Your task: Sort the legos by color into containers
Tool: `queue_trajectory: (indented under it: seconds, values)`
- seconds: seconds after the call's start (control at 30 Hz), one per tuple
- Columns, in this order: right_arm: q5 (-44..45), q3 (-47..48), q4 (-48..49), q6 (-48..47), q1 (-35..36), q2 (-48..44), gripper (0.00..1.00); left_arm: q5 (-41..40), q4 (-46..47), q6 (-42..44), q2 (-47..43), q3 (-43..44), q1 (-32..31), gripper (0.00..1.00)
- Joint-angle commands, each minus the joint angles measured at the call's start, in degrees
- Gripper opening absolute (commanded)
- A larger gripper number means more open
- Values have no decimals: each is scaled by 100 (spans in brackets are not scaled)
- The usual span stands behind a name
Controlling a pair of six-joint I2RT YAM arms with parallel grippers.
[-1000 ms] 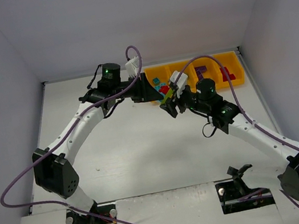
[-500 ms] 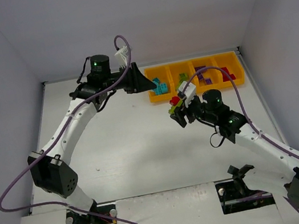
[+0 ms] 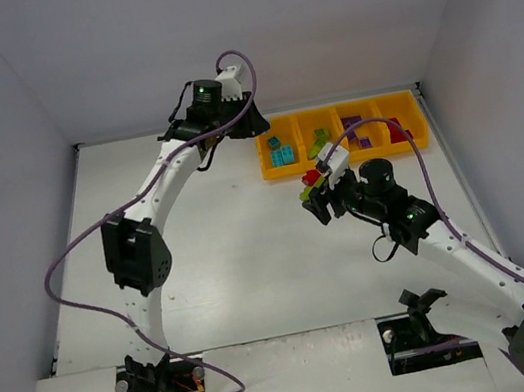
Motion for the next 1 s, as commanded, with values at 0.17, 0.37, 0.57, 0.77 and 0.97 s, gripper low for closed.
queue_trajectory:
  seconds: [0.17, 0.37, 0.57, 0.77, 0.97]
  values:
    - [107, 383, 138, 59, -41, -77, 0, -855, 227, 556, 1436, 1830, -75, 7]
    - [116, 436, 50, 51, -50, -33, 0, -1031, 306, 547, 2009, 2253, -75, 24]
    - [99, 444, 32, 33, -59, 20, 0, -1022, 421, 547, 1992, 2244, -75, 55]
    - [20, 541, 59, -90, -59, 152, 0, -759, 254, 284, 1501, 2043, -92, 62]
    - [-112, 664, 76, -335, -67, 248, 0, 425, 254, -506, 87, 699, -101, 62]
